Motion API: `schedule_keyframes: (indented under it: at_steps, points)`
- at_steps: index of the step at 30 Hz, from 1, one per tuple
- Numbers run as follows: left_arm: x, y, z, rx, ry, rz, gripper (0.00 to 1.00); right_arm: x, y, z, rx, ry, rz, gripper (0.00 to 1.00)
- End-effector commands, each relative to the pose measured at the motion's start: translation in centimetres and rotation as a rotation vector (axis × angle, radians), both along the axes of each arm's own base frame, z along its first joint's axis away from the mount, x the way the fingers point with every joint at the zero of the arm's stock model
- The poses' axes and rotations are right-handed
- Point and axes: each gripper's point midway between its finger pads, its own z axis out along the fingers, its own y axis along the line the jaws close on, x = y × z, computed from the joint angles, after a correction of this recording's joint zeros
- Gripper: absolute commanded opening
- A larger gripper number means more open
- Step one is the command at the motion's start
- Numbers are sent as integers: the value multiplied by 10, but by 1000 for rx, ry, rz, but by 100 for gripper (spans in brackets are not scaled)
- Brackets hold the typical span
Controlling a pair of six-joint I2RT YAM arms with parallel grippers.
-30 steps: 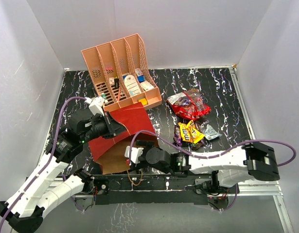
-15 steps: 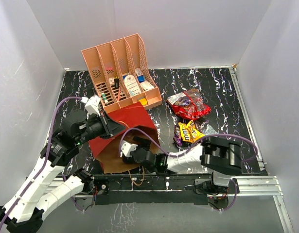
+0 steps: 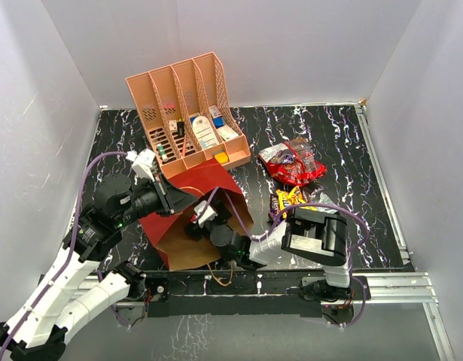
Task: Take the snacks out of the paper bag
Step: Take out the snack from the paper bag.
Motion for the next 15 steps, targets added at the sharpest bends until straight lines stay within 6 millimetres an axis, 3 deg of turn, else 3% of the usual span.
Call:
schedule_keyframes:
  at_steps: [1, 5, 10, 15]
  points:
    - [-3, -5, 6, -30, -20, -34, 0, 4, -1, 31, 158, -56, 11, 88]
    - [-3, -8, 5, -21, -11, -53, 0, 3, -4, 29, 141, -78, 31, 88]
    - [-4, -9, 6, -17, -13, -63, 0, 26, -4, 19, 134, -88, -66, 89]
    - [-5, -8, 7, -11, -11, -66, 0, 48, 1, 1, 124, -77, -138, 98]
